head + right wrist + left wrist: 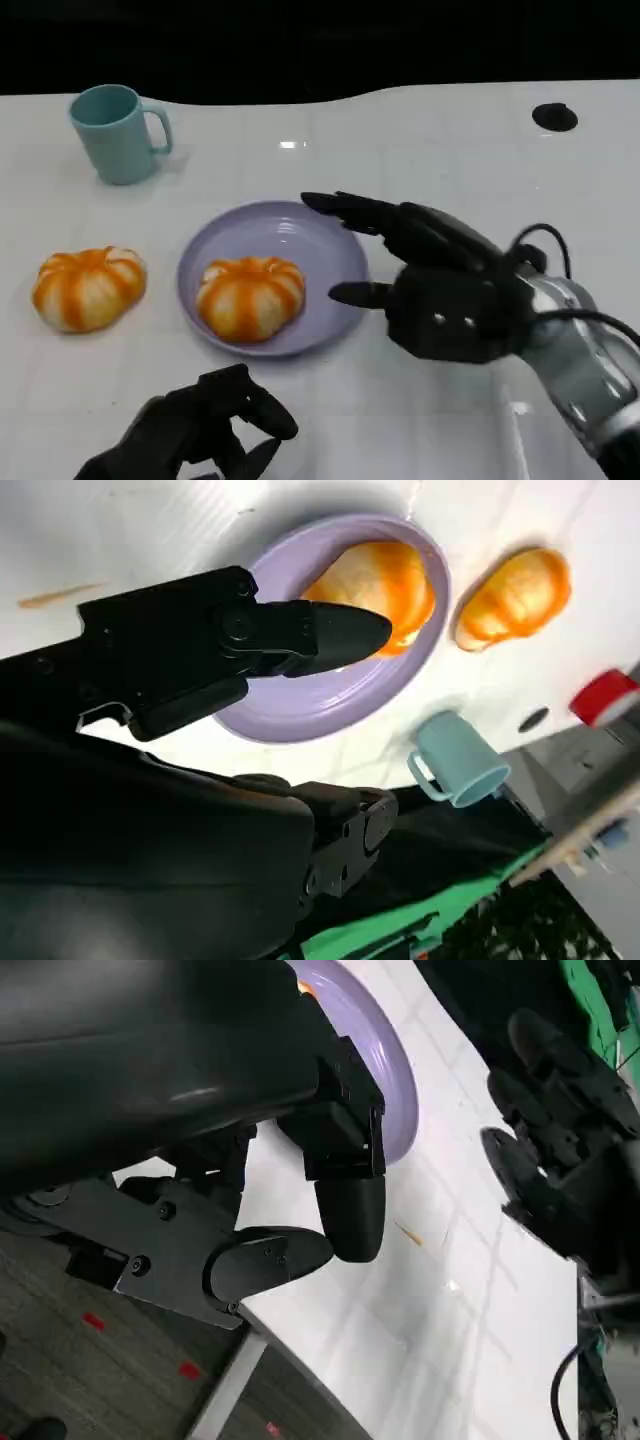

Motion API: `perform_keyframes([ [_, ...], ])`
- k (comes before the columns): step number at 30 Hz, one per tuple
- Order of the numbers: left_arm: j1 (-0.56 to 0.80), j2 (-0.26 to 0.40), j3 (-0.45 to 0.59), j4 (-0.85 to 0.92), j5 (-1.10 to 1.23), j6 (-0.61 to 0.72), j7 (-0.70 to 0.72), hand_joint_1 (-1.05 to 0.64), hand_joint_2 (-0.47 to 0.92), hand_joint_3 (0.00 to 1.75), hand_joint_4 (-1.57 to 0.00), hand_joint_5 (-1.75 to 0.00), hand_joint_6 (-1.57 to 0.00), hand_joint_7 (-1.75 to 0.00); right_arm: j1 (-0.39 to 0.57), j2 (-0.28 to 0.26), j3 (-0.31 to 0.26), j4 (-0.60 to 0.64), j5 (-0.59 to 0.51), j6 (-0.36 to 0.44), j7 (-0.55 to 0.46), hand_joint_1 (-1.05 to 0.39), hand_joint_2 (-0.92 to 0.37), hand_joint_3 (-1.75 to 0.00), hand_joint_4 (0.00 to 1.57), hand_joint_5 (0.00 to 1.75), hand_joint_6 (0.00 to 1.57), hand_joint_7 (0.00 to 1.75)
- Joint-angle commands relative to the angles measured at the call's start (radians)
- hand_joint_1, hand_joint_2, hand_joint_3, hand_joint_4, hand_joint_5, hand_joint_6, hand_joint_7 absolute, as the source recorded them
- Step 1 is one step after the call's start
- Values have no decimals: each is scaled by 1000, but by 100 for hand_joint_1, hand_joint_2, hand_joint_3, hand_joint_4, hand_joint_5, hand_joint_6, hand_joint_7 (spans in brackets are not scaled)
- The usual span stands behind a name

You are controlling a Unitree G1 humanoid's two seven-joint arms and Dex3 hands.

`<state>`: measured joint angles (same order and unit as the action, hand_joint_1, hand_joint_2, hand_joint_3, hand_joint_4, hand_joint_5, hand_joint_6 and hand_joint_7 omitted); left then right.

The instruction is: Grasp the bread from the table and place it into the plate.

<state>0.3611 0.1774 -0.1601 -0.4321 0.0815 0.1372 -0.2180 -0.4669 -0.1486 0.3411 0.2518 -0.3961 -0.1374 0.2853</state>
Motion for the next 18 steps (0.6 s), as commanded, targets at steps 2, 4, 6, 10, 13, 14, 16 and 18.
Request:
perform_keyframes([
  [2, -2, 7, 7, 9, 1, 0, 5, -21, 83, 62, -64, -175, -63, -126, 115, -65, -67, -97, 56, -81, -22, -60, -92, -30, 33, 25, 34, 10],
  [4, -3, 8, 6, 9, 4, 1, 5, -21, 83, 62, -64, -175, -63, -126, 156, -74, -90, -119, 83, -122, -34, -56, -92, -26, 34, 40, 40, 11],
  [6, -5, 10, 5, 12, 9, -4, 6, -22, 83, 62, -64, -175, -63, -126, 196, -84, -113, -136, 111, -161, -38, -51, -92, -24, 28, 69, 48, 12],
  [10, -5, 10, 4, 12, 12, -2, 7, -22, 83, 62, -64, -175, -63, -127, 259, -95, -155, -132, 166, -247, -50, -37, -91, -18, 31, 99, 63, 21],
  [13, -5, 9, 4, 12, 13, -3, 6, -22, 83, 62, -64, -175, -63, -127, 307, -101, -186, -135, 206, -291, -56, -20, -86, -24, 42, 115, 74, 34],
  [14, -5, 9, 4, 13, 14, -5, 5, -22, 83, 62, -64, -175, -63, -127, 325, -104, -198, -139, 216, -303, -58, -14, -77, -42, 46, 120, 74, 46],
  [16, -5, 9, 5, 14, 13, -7, 5, -23, 83, 62, -64, -175, -63, -127, 347, -105, -213, -142, 228, -316, -60, -5, -55, -85, 56, 128, 74, 69],
  [18, -5, 10, 6, 16, 11, -11, 4, -23, 83, 62, -65, -175, -63, -127, 373, -111, -231, -144, 238, -331, -62, 3, -48, -107, 67, 135, 78, 87],
])
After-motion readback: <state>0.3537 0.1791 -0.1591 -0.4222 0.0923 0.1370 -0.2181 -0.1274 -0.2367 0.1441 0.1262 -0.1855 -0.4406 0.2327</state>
